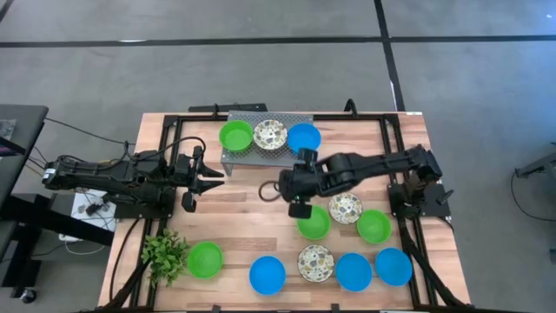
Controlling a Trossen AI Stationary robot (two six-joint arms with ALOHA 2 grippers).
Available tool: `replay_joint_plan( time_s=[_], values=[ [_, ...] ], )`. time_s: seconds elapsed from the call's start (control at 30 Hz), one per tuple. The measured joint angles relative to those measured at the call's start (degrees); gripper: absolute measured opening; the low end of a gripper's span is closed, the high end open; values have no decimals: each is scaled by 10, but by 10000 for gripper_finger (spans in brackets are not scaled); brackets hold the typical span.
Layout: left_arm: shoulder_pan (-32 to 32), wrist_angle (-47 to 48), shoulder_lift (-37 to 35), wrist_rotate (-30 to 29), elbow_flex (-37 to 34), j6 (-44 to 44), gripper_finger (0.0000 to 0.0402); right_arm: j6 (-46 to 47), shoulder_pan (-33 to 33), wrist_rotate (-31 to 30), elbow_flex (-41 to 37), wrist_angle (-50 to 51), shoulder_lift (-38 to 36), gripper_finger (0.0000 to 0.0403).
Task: Pick & Place Mini bowls
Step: Stack the green bowl on top of the other green bowl on the shelf
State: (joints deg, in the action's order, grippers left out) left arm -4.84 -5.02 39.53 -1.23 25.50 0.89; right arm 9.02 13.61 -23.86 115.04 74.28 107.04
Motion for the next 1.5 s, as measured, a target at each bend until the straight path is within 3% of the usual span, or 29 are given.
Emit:
replay_joint_plan(
  time_s=[0.2, 0.47, 0.6, 0.83, 1.5],
  values=[
    [0, 0, 0, 0, 0, 0, 90, 6, 35, 19, -43, 11, 1, 127],
    [0, -1, 0, 0, 0, 0, 90, 69, 51, 21, -181, 9, 1, 117],
    [0, -2, 0, 0, 0, 0, 90, 79, 45, 63, -234, -10, 1, 119],
    [0, -2, 0, 0, 0, 0, 90, 25, 18, 157, -276, -75, 1, 110],
    [0, -2, 0, 0, 0, 0, 90, -5, -101, 280, -373, -162, 1, 98]
  ],
)
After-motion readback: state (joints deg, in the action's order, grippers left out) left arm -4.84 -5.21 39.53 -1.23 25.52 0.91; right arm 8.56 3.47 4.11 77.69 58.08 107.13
